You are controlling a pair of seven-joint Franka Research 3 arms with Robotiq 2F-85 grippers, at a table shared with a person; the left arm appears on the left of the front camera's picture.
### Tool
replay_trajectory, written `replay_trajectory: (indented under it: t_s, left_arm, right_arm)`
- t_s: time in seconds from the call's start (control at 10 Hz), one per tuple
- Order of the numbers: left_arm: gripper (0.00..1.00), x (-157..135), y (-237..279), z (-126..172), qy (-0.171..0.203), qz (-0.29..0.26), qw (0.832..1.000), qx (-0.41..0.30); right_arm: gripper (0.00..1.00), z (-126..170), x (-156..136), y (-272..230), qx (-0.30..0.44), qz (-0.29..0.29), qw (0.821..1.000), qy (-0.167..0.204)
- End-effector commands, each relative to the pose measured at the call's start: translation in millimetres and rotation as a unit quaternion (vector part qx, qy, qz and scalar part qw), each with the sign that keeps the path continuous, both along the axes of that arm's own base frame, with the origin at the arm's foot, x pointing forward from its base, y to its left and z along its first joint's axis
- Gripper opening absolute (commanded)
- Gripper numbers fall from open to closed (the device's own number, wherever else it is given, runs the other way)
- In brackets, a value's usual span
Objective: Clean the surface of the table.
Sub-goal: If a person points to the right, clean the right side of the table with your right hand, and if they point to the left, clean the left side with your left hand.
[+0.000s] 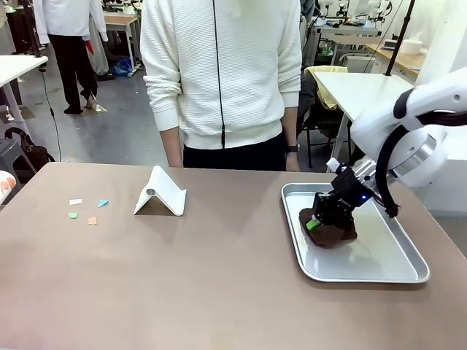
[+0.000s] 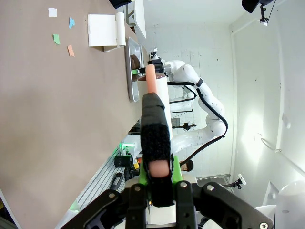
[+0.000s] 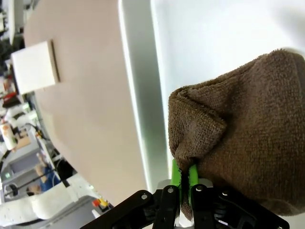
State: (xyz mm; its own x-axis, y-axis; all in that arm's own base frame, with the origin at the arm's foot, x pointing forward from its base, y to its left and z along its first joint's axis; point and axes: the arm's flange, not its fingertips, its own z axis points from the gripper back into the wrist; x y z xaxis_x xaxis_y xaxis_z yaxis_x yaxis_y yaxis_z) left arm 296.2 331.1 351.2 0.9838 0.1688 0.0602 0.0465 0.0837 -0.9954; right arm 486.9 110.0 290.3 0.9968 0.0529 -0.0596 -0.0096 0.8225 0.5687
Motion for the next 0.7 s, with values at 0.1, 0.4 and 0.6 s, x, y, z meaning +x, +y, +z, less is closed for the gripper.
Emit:
replay_trajectory:
  t_s: [0.1, 0.4, 0.6]
  left_arm:
    - [0.0, -3.0, -1.4, 5.2, -0.003, -0.002, 1.0, -0.007]
    - [0.0, -3.0, -1.4, 5.2, -0.003, -0.002, 1.0, -0.007]
    - [0.0, -3.0, -1.4, 5.2, -0.003, -0.002, 1.0, -0.007]
  right_arm:
    - [0.06, -12.5, -12.6, 5.8, -0.012, 0.07, 0.997, 0.02]
    - [0.06, -21.1, -20.2, 2.4, -0.087, 0.145, 0.985, 0.045]
    - [0.06, -25.4, -20.8, 1.6, -0.102, 0.149, 0.983, 0.046]
